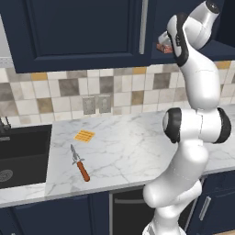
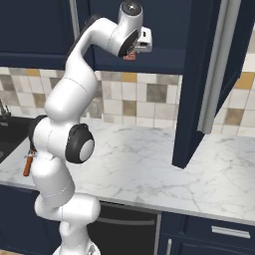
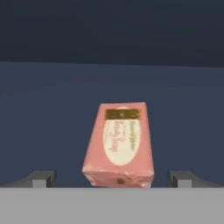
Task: Open the cabinet. Pick the bar soap and place it next to the sink. Then close the cabinet.
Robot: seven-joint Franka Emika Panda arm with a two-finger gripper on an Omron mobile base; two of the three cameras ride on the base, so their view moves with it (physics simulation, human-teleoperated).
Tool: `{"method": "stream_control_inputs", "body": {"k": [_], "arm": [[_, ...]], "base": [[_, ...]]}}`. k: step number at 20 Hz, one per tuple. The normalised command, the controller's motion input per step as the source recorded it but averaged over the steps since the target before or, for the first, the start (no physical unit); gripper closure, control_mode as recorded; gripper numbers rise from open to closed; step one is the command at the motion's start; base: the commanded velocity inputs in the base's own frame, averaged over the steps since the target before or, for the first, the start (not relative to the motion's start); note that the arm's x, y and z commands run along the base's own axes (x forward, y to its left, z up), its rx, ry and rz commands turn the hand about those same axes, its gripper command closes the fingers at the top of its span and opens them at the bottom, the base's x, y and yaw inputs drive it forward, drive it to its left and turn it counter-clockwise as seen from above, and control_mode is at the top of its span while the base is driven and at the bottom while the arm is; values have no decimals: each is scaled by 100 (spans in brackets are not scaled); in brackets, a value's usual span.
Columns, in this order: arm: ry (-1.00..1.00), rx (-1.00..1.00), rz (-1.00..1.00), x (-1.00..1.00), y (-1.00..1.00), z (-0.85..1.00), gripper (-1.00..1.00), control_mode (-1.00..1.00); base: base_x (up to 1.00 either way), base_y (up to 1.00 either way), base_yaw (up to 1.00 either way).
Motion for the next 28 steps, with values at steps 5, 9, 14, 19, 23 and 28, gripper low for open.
{"method": "stream_control_inputs", "body": {"k": [5,9,14,19,23,28], "arm": [[0,0,0,41,0,-3,-100,-100],[0,0,0,13,0,0,-100,-100],[3,0,0,4,0,-13,-100,-100],[1,0,0,11,0,-21,-100,-100],[0,0,0,12,0,-24,-100,-100],[0,0,0,11,0,-14,-100,-100]], "base": [[0,0,0],[0,0,0],[0,0,0],[0,0,0],[0,0,0],[0,0,0]]}}
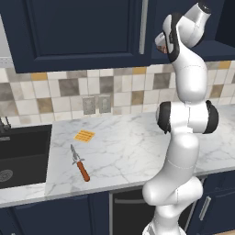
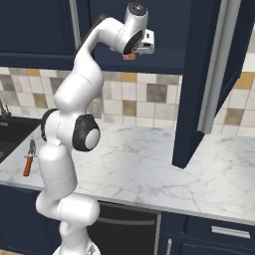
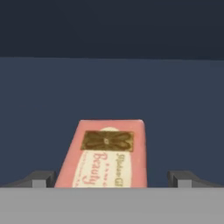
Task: Open the cabinet. Pick the bar soap and place it next to the sink. Then close the cabinet.
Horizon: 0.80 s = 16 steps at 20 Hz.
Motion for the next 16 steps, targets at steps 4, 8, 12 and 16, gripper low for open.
{"method": "stream_control_inputs", "body": {"k": [4,8,12,16], "arm": [[1,0,1,0,0,0,-100,-100],[2,0,0,0,0,0,-100,-100],[6,1,0,0,0,-2,100,-100],[11,4,0,0,0,-9,100,-100]], "base": [[0,0,0],[0,0,0],[0,0,0],[0,0,0]]}}
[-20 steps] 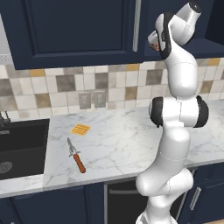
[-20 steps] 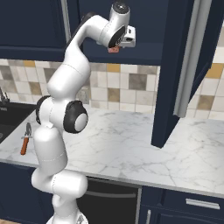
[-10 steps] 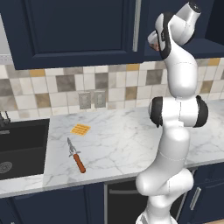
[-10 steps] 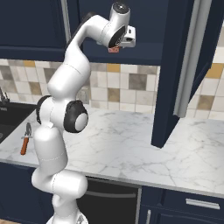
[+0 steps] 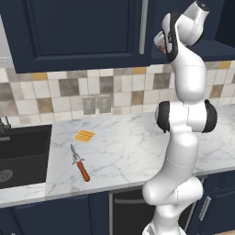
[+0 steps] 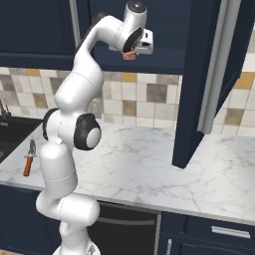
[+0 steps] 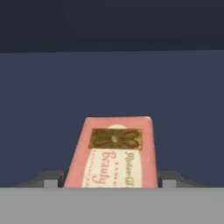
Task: Open the cabinet. Pick the bar soap and place it next to the sink. Then close the cabinet.
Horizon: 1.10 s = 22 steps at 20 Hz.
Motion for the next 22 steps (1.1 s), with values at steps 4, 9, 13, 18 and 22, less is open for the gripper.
{"method": "stream_control_inputs", "body": {"k": [4,9,13,18,22], "arm": [[5,2,0,0,0,-5,100,-100],[0,2,0,-18,-28,0,100,-100],[0,7,0,-63,-37,0,100,-100],[0,10,0,-85,-18,0,100,-100],[-1,9,4,-99,-3,0,100,-100]], "base": [[0,0,0],[0,0,0],[0,0,0],[0,0,0],[0,0,0]]}}
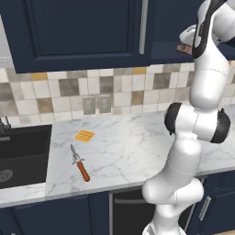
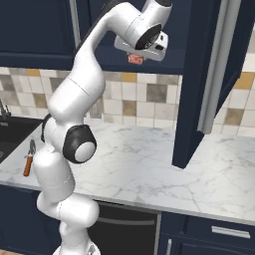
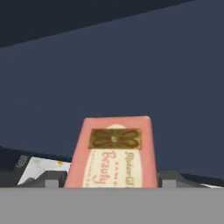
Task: Open the cabinet. Pick the bar soap and place it next to the sink. Then close the cabinet.
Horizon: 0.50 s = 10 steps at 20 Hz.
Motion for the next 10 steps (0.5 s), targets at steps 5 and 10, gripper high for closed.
{"method": "stream_control_inputs", "body": {"k": [5,10], "arm": [[-3,7,8,-100,0,0,100,-100],[-8,1,5,-100,0,0,100,-100]], "base": [[0,0,0],[0,0,0]]}}
